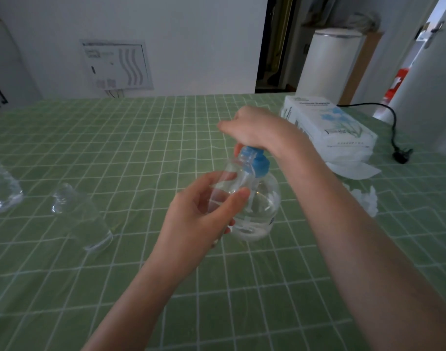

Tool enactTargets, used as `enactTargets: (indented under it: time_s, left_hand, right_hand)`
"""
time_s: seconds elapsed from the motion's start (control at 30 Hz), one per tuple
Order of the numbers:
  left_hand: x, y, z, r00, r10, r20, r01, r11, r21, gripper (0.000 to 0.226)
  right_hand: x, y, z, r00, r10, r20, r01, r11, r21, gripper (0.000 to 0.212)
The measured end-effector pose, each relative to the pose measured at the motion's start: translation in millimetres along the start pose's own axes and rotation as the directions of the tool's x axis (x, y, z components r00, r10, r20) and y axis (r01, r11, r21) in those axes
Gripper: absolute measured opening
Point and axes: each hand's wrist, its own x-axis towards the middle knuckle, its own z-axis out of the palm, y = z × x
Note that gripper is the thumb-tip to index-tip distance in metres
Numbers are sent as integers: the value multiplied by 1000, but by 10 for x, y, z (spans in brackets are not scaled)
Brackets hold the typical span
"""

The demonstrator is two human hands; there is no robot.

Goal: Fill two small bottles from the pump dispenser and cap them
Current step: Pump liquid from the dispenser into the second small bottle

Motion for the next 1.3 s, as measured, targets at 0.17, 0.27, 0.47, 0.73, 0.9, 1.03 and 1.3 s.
enactTargets:
  time_s: [0.17, 0.27, 0.47, 0.73, 0.9, 1.03, 1.3]
  left_hand:
    - [-20, -14, -8, 1000, -17, -3, 17, 1000, 15, 30]
    - [-33, -32, -14, 1000, -27, -1, 27, 999, 30, 36]
    - [-11, -50, -22, 1000, -18, -5, 18, 999, 36, 25]
    - [-11, -7, -3, 1000, 2, -19, -2, 1000, 11, 36]
    - [-25, -22, 0, 1000, 0, -17, 0, 1000, 16, 34]
    - [-26, -47, -9, 1000, -9, -11, 9, 1000, 26, 33]
    - [-8, -37, -12, 1000, 6, -12, -6, 1000, 11, 32]
  right_hand:
    - [9, 28, 39, 1000, 13, 22, -12, 999, -45, 37]
    - [13, 55, 88, 999, 33, 38, -31, 998, -51, 33]
    - [17, 41, 55, 1000, 17, 22, -16, 999, -42, 34]
    - [-12, -8, -7, 999, 7, 44, -5, 998, -58, 30]
    - [2, 15, 25, 997, 28, 75, -25, 999, -44, 27]
    - [9, 54, 83, 996, 43, 78, -37, 997, -66, 24]
    - [22, 21, -6, 1000, 7, 13, -6, 999, -38, 25]
